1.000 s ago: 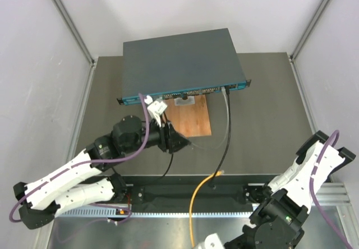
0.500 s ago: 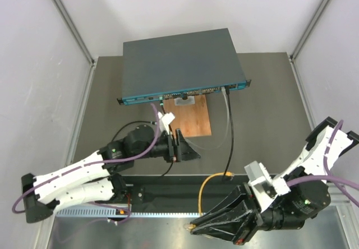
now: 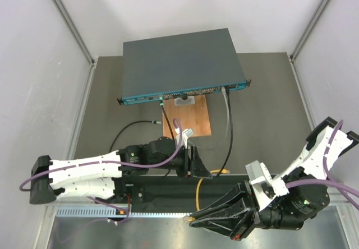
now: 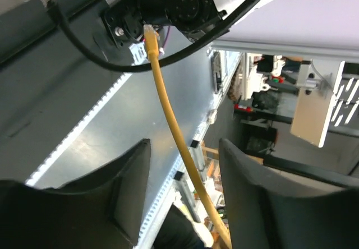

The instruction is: Pull the plug from the switch port

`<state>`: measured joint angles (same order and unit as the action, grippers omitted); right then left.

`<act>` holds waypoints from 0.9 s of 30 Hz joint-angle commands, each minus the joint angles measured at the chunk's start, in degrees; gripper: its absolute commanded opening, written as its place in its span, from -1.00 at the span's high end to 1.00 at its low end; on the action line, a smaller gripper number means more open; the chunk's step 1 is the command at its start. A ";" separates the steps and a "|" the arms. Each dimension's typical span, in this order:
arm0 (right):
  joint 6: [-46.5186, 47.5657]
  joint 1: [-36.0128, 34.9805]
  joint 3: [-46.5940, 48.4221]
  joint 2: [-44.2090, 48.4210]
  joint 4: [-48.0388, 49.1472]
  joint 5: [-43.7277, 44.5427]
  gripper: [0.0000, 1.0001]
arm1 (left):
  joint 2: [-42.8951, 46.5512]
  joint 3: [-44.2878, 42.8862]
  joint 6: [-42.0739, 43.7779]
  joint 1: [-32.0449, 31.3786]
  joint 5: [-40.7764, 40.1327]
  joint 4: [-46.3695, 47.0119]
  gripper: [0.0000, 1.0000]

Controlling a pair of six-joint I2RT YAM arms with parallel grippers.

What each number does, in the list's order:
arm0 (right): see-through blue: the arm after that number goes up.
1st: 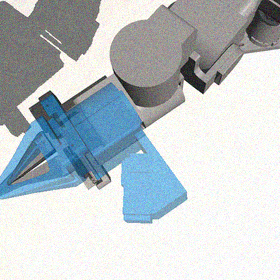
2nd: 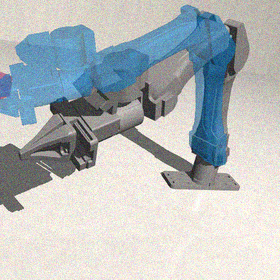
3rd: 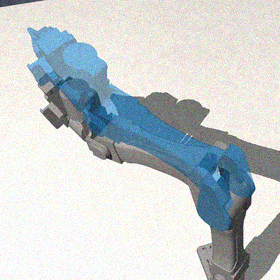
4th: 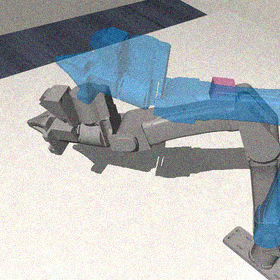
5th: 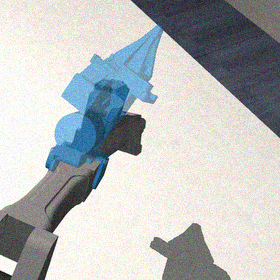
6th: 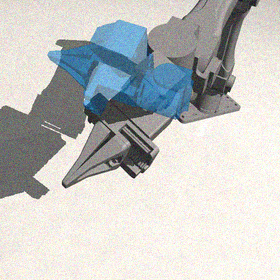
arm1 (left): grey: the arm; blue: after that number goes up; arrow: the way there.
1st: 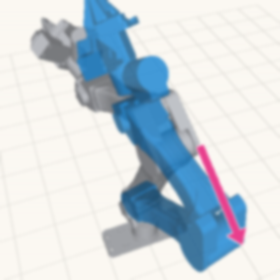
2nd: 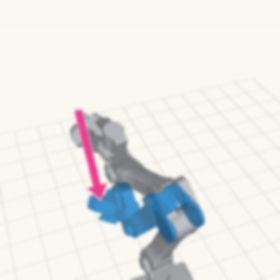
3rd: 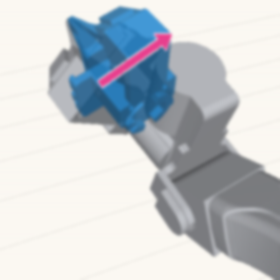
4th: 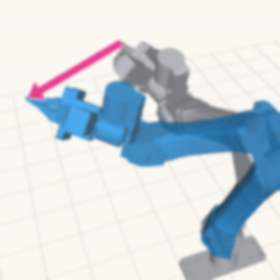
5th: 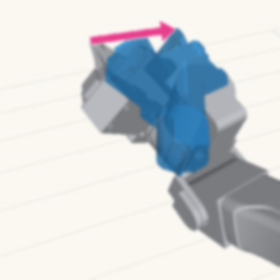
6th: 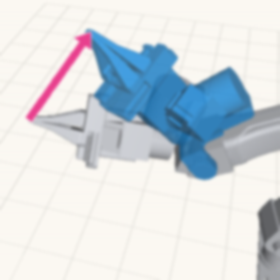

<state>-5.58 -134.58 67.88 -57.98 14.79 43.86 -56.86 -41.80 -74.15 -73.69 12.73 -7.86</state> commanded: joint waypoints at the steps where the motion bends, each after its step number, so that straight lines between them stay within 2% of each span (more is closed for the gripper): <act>1: 0.93 -0.59 -0.03 0.50 1.65 0.88 1.00 | -0.27 -1.88 -1.79 -1.80 -3.14 4.78 0.05; 3: 0.40 -0.59 -0.11 0.23 1.65 0.62 1.00 | 0.43 -1.01 -2.58 -3.99 -5.86 5.39 0.30; 6: -0.48 -0.68 -0.90 0.14 2.17 0.09 1.00 | 2.10 1.37 -3.10 -7.86 -14.28 5.58 0.82; 7: -0.65 -0.77 -1.25 0.14 2.35 0.09 1.00 | 2.54 2.15 -3.45 -8.74 -14.31 5.31 0.98; 10: -1.01 -1.38 -2.75 0.14 3.93 0.35 1.00 | 3.16 6.20 -5.83 -13.57 -24.13 4.87 1.00; 13: -0.66 -1.82 -3.54 -0.12 4.99 -0.08 1.00 | 0.18 6.56 -6.80 -16.65 -34.50 -3.97 1.00; 14: -0.48 -2.00 -3.37 -0.38 5.16 -0.09 1.00 | -1.31 5.77 -9.23 -19.45 -43.49 -7.05 1.00; 16: 0.31 -2.70 -3.28 -0.56 4.99 1.05 1.00 | -1.85 5.59 -11.18 -23.67 -54.60 -13.31 1.00; 17: 0.75 -2.79 -3.63 -0.56 5.34 1.32 1.00 | -1.94 5.94 -15.63 -28.56 -61.79 -15.24 1.00; 18: 1.19 -2.88 -3.98 -0.39 6.04 1.58 1.00 | -2.29 6.12 -17.85 -30.01 -70.48 -17.35 1.00; 20: 1.19 -2.88 -5.55 0.58 7.09 2.81 1.00 | -2.90 4.20 -20.32 -30.63 -74.33 -22.10 1.00; 21: 1.10 -2.88 -6.08 0.93 7.36 3.34 1.00 | -3.34 2.88 -19.72 -31.07 -79.30 -23.24 1.00; 23: 0.75 -2.88 -8.27 2.59 7.89 5.53 1.00 | -5.79 -2.20 -20.75 -31.69 -83.82 -30.51 1.00; 24: 0.92 -2.88 -8.98 3.13 8.24 7.02 1.00 | -6.94 -4.49 -24.08 -31.78 -88.62 -41.77 1.00; 25: 1.01 -2.88 -9.60 3.57 8.42 7.82 1.00 | -8.25 -6.69 -27.42 -31.52 -91.28 -47.20 1.00; 27: 1.54 -2.88 -11.18 4.80 9.03 10.18 1.00 | -12.29 -12.93 -41.81 -30.38 -93.68 -62.28 1.00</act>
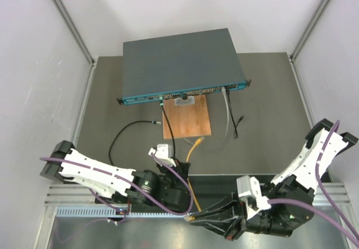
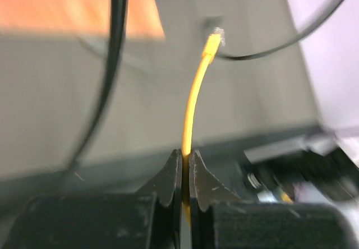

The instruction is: Pull the plug from the switch port

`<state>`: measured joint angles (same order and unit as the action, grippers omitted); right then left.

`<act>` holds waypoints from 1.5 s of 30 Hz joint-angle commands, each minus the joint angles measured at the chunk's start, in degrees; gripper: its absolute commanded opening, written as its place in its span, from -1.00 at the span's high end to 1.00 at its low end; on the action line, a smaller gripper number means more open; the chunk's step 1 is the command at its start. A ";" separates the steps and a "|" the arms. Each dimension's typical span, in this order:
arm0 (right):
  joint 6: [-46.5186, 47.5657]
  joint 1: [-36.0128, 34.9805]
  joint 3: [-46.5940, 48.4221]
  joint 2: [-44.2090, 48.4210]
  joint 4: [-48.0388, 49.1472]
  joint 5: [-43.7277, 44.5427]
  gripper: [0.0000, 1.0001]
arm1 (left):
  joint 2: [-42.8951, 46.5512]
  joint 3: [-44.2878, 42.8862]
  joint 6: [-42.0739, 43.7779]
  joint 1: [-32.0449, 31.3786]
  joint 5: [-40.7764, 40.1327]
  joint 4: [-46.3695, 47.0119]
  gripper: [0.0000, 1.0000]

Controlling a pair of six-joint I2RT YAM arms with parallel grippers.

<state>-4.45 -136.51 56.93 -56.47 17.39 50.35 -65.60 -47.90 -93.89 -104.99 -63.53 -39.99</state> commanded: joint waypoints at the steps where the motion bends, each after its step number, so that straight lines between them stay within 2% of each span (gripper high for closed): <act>1: 0.67 -0.95 -0.58 3.64 6.61 4.49 1.00 | -4.87 -8.86 -27.78 1.36 -17.77 -37.28 1.00; 2: 0.67 -0.95 -0.59 4.17 6.52 5.45 1.00 | -6.71 -12.01 -34.54 1.28 -17.86 -46.32 1.00; 4: 0.67 -0.95 0.02 4.26 5.38 9.22 1.00 | -6.47 -13.88 -28.66 1.19 -17.51 -45.18 1.00; 6: 1.98 -0.95 2.30 3.56 3.97 11.52 1.00 | -5.15 -14.68 -18.57 1.02 -14.97 -38.18 1.00; 7: 3.03 -1.04 3.36 2.69 3.80 14.92 1.00 | -3.50 -14.16 -7.74 1.02 -13.83 -33.45 1.00; 8: 6.35 -0.95 5.89 2.07 3.71 17.22 1.00 | -2.52 -13.63 -1.28 1.02 -11.12 -28.62 1.00; 9: 8.38 -0.95 7.22 1.63 4.84 19.50 1.00 | -1.29 -12.93 5.23 1.02 -9.61 -16.30 1.00; 10: 11.10 -0.95 8.28 1.01 6.42 24.22 1.00 | 0.02 -11.79 12.51 1.02 -7.77 -9.39 1.00; 11: 18.09 -0.78 10.12 0.14 9.04 26.45 1.00 | 2.56 -9.52 26.07 1.28 -2.71 -3.06 1.00; 12: 22.51 -0.69 10.74 -0.22 14.90 29.25 1.00 | 3.80 -8.36 31.43 1.45 0.13 8.58 1.00; 13: 26.82 -0.43 11.27 -0.40 18.87 30.33 1.00 | 5.56 -7.39 39.49 2.41 3.29 12.26 1.00; 14: 35.73 0.01 11.80 -0.57 22.30 31.03 1.00 | 6.10 -7.38 43.14 2.77 5.67 15.96 1.00; 15: 39.74 0.27 11.89 -0.49 25.38 31.56 1.00 | 6.19 -7.91 46.39 3.30 10.13 18.26 1.00; 16: 43.09 0.45 11.98 -0.31 30.90 32.52 1.00 | 5.58 -10.17 51.82 5.39 12.70 20.71 1.00; 17: 47.30 0.80 11.98 -0.05 32.17 33.06 1.00 | 4.97 -11.68 54.22 7.06 15.42 21.17 1.00; 18: 48.64 1.15 11.89 0.21 33.14 33.76 1.00 | 4.18 -13.43 56.16 8.91 21.28 21.00 1.00; 19: 49.44 1.59 11.46 0.91 33.76 35.16 1.00 | 2.34 -17.45 59.40 12.32 23.60 20.22 1.00; 21: 49.28 3.61 10.84 1.88 33.50 36.48 1.00 | 0.22 -21.16 61.97 15.33 29.04 20.04 1.00; 25: 46.82 6.60 9.52 5.13 30.97 38.15 1.00 | -7.49 -31.17 65.67 26.03 42.74 20.83 1.00; 31: 42.08 10.56 11.10 9.52 22.18 39.13 1.00 | -21.72 -45.14 67.61 33.17 54.72 20.74 1.00; 35: 35.06 14.32 13.47 12.52 12.25 39.91 1.00 | -29.83 -50.62 64.54 36.43 59.39 20.74 1.00; 37: 32.50 16.61 14.87 14.71 4.27 41.06 1.00 | -33.69 -52.29 61.82 38.97 62.37 21.35 1.00; 41: 18.38 24.95 17.17 18.93 -16.73 42.38 1.00 | -40.20 -54.93 58.82 41.79 65.55 22.32 1.00; 44: 17.46 28.92 13.23 24.46 -18.71 42.55 1.00 | -45.04 -57.04 57.15 42.85 67.39 24.33 0.87; 45: 16.93 29.28 12.17 25.61 -18.79 42.29 1.00 | -46.18 -57.65 57.15 42.85 67.74 24.86 0.63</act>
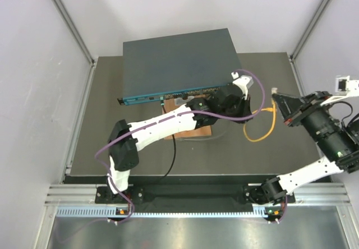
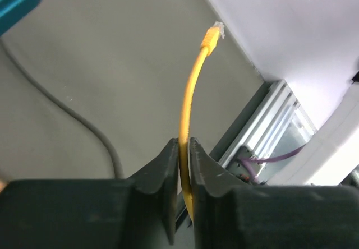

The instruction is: Pull the plug from the switch port

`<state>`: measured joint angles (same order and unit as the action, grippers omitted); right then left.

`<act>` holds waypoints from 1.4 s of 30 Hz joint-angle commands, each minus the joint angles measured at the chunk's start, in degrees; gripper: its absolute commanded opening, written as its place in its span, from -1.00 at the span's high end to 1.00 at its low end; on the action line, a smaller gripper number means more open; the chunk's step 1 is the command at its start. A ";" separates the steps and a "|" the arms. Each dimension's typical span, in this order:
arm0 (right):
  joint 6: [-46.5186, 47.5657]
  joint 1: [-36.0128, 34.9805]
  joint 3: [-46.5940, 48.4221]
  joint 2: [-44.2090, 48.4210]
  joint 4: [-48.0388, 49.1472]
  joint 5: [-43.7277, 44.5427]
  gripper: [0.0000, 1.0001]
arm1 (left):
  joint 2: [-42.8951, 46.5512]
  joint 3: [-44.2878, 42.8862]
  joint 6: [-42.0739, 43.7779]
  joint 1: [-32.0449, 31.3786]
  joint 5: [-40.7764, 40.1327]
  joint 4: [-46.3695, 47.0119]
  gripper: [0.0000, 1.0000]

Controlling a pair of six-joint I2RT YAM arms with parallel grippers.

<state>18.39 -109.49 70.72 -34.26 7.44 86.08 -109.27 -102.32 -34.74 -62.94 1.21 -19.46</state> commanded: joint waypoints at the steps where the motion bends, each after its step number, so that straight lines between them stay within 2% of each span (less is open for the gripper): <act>1: -6.26 2.27 -3.64 5.15 -8.67 6.47 1.00 | -4.87 -5.15 -1.56 0.89 3.44 4.26 0.60; 3: -6.00 2.27 -4.71 5.43 -8.58 7.69 1.00 | -6.47 -7.18 -1.03 0.89 2.31 2.33 0.45; 5: -5.56 2.27 -6.20 4.12 -8.76 8.75 1.00 | -6.48 -7.37 -0.42 0.97 -0.58 1.97 -0.02; 14: -9.42 2.35 -13.32 6.04 -8.85 9.98 1.00 | 1.77 -0.96 1.87 0.10 -2.88 1.53 -0.36; 20: -13.99 4.19 -18.59 6.67 -9.20 11.04 1.00 | 13.37 7.83 3.19 -3.06 -5.60 1.10 -0.38; 26: -15.50 9.03 -19.57 1.05 -9.02 10.24 1.00 | 26.20 16.62 2.31 -6.40 -14.30 -4.26 -0.29; 32: -18.03 16.40 -20.09 -3.09 -9.64 8.32 1.00 | 41.93 27.69 0.29 -7.11 -14.05 -0.76 -0.30; 33: -18.82 17.46 -20.44 -3.09 -11.12 7.44 1.00 | 45.34 29.53 0.72 -7.11 -13.52 0.38 -0.32; 35: -29.07 21.06 -19.83 -3.44 -17.60 4.29 1.00 | 47.48 30.25 0.64 -7.11 -12.99 1.18 -0.36; 36: -33.29 22.64 -19.13 -4.75 -26.95 -1.04 1.00 | 48.10 30.17 1.34 -7.11 -12.12 1.62 -0.37; 37: -40.64 27.53 -17.73 -5.72 -30.35 -3.62 1.00 | 47.84 29.82 1.52 -7.11 -11.24 1.62 -0.38; 39: -49.63 33.79 -15.97 -9.83 -39.99 -13.10 1.00 | 46.53 28.94 1.96 -7.11 -7.29 2.75 -0.37; 40: -51.77 40.95 -15.61 -11.43 -42.57 -16.35 1.00 | 46.35 29.02 1.78 -7.11 -6.06 3.46 -0.36; 42: -53.81 45.31 -16.57 -13.63 -43.48 -22.18 1.00 | 46.87 30.60 0.91 -7.11 -3.51 7.31 -0.36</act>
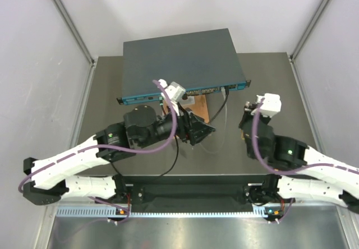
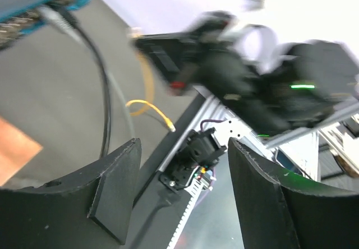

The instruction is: Pull the plug from the switch port

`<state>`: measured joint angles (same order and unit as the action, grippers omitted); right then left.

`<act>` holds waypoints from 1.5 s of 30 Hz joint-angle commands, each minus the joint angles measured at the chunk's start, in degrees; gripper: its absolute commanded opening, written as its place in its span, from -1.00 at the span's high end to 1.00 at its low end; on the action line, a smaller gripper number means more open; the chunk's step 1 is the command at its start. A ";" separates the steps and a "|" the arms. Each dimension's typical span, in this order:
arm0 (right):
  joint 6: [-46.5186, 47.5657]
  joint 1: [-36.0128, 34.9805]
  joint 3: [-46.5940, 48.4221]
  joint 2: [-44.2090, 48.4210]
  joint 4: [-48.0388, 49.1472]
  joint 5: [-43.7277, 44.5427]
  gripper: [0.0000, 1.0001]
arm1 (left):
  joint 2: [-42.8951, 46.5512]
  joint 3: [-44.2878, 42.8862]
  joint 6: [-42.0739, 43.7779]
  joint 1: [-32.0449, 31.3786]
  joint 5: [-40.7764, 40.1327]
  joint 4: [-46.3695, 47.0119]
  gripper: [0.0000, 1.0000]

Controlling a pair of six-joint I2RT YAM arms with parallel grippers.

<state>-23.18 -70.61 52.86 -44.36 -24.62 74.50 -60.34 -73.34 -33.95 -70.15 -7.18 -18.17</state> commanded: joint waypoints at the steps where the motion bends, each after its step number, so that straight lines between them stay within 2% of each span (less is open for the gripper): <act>1: -12.15 8.54 0.76 -3.63 -10.98 -11.04 1.00 | -1.81 2.23 0.03 0.10 5.33 7.09 -0.36; 3: -10.85 11.18 -0.65 -2.41 -9.40 -14.10 1.00 | -1.80 2.50 -0.24 0.10 5.77 7.28 -0.37; 6: -7.16 20.13 -1.18 -0.74 -6.59 -21.83 1.00 | -1.10 2.59 -0.32 0.10 4.99 6.92 -0.34; 7: -5.93 26.16 -1.01 -0.64 -6.14 -24.03 1.00 | -0.66 2.76 -0.32 0.10 4.55 6.92 -0.35; 9: -1.98 32.78 -0.48 -1.34 -4.30 -31.58 1.00 | 0.65 3.20 -0.15 0.10 3.41 6.84 -0.35; 10: -0.83 39.43 -0.22 -1.78 -3.69 -33.87 1.00 | 1.09 3.38 -0.06 0.10 2.53 6.75 -0.34; 14: 4.19 54.06 0.57 -5.64 1.06 -48.26 1.00 | 4.86 6.09 0.38 0.10 1.47 7.72 -0.34; 16: 5.68 60.37 2.42 -9.77 3.08 -51.89 1.00 | 6.02 7.15 0.56 0.10 0.94 7.72 -0.34; 20: 7.97 67.43 6.28 -19.25 8.44 -58.84 1.00 | 8.39 9.18 2.22 0.10 -0.02 5.79 -0.34; 24: 7.80 73.15 13.21 -33.64 13.36 -62.72 1.00 | 8.74 9.10 5.21 0.10 -0.99 1.84 -0.34; 30: 8.68 75.53 27.61 -54.47 12.76 -64.74 0.96 | 10.68 10.41 9.96 0.10 -5.21 0.16 -0.34; 36: 7.28 76.67 36.25 -65.23 10.91 -64.74 0.95 | 8.40 8.66 13.83 0.10 -6.62 -3.53 -0.36; 39: 6.31 76.76 37.40 -67.43 9.95 -63.78 0.75 | 7.78 7.07 13.83 0.19 -6.44 -5.20 -0.37; 42: 6.30 76.67 39.16 -69.28 7.06 -63.95 0.33 | 8.30 5.84 13.04 0.19 -6.53 -6.52 -0.38; 43: 6.22 76.67 39.60 -69.37 6.35 -63.78 0.08 | 8.39 5.14 12.78 0.19 -6.62 -7.13 -0.39; 45: 6.04 76.67 40.12 -68.41 4.25 -63.86 -0.17 | 8.39 4.26 12.16 0.19 -6.79 -8.62 -0.39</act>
<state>-16.75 5.43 89.21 -113.95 -17.65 10.39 -52.77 -65.23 -22.11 -70.15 -13.04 -25.41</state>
